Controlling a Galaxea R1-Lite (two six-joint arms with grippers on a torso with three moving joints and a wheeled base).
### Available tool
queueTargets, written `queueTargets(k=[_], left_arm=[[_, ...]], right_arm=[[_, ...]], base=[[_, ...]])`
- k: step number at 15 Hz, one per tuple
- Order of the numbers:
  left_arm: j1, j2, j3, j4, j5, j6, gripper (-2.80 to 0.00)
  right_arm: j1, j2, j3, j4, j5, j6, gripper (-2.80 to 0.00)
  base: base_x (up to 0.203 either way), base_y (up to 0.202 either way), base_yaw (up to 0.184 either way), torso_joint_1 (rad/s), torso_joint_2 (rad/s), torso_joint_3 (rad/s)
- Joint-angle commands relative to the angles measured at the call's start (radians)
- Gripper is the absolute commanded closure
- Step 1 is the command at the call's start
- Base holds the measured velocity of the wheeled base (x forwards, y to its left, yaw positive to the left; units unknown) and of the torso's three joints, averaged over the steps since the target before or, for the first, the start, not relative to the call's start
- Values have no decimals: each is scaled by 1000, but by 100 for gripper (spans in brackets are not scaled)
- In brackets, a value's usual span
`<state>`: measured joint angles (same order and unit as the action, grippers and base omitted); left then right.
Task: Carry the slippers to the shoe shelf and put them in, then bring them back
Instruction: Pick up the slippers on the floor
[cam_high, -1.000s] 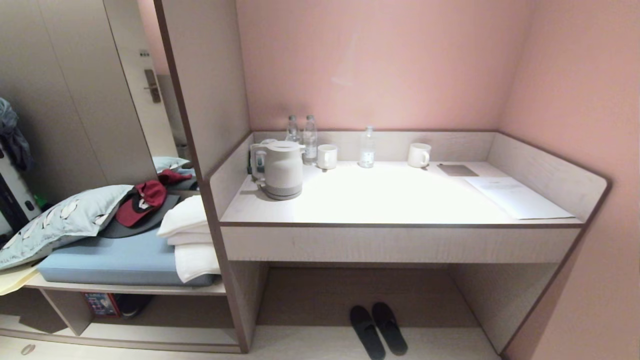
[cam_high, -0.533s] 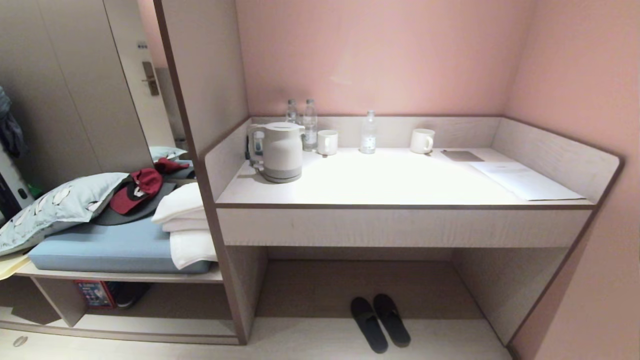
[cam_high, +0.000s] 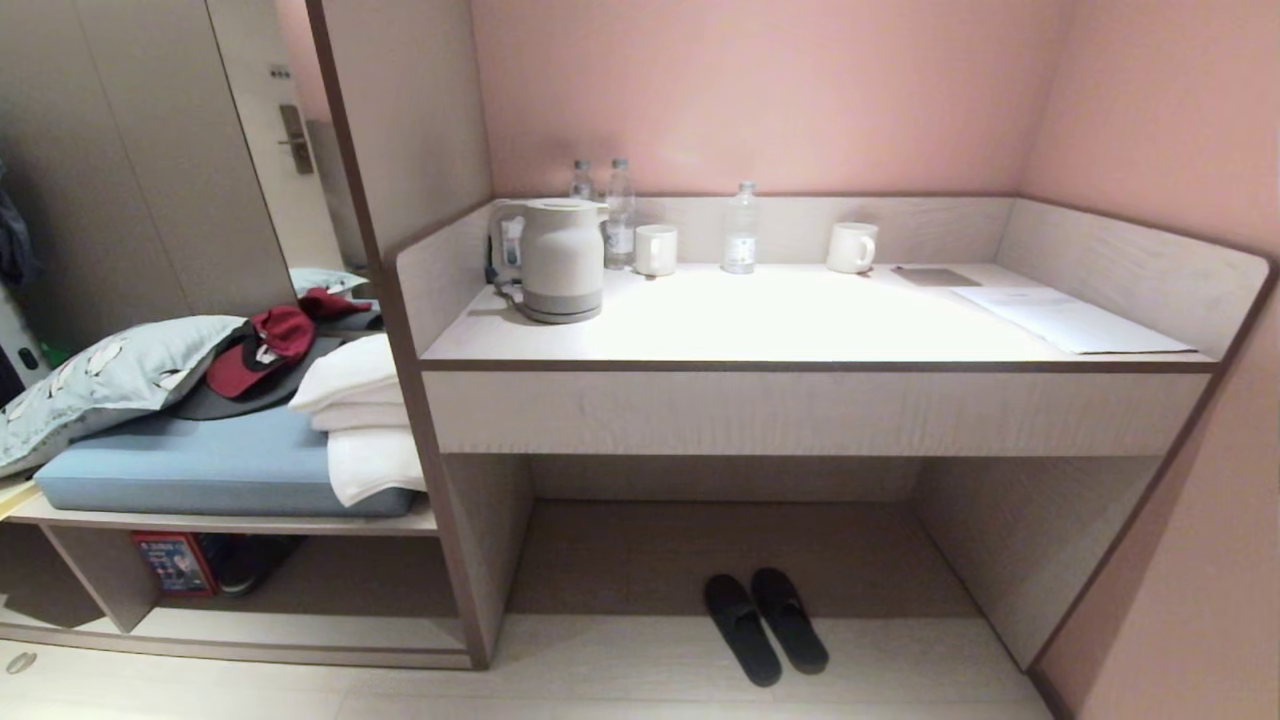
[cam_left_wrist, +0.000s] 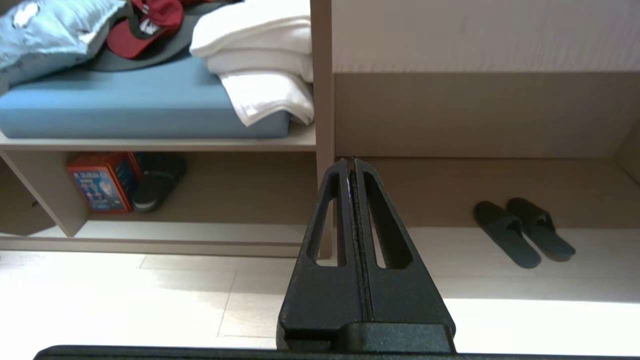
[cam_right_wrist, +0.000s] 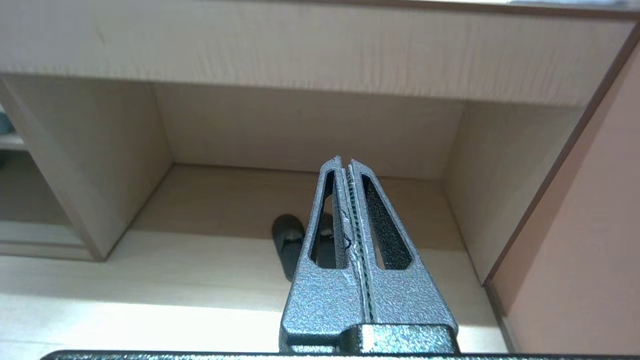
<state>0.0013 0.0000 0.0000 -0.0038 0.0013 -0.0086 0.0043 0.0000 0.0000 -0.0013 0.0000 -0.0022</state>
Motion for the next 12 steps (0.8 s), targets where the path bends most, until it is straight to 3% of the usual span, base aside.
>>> queueTargets(k=[1,10,12], left_arm=[[0,0,0,-1,0,-1,0],[0,0,0,-1,0,-1,0],[0,0,0,-1,0,-1,0]], right_arm=[[0,2,2,0,0,-1,0],[0,3,2,0,2,-1,0],[0,2,2,0,1,-1,0]], base=[[0,0,0,-154,476,311],[0,0,0,-109,444,332],[0,0,0,-28,158,123]])
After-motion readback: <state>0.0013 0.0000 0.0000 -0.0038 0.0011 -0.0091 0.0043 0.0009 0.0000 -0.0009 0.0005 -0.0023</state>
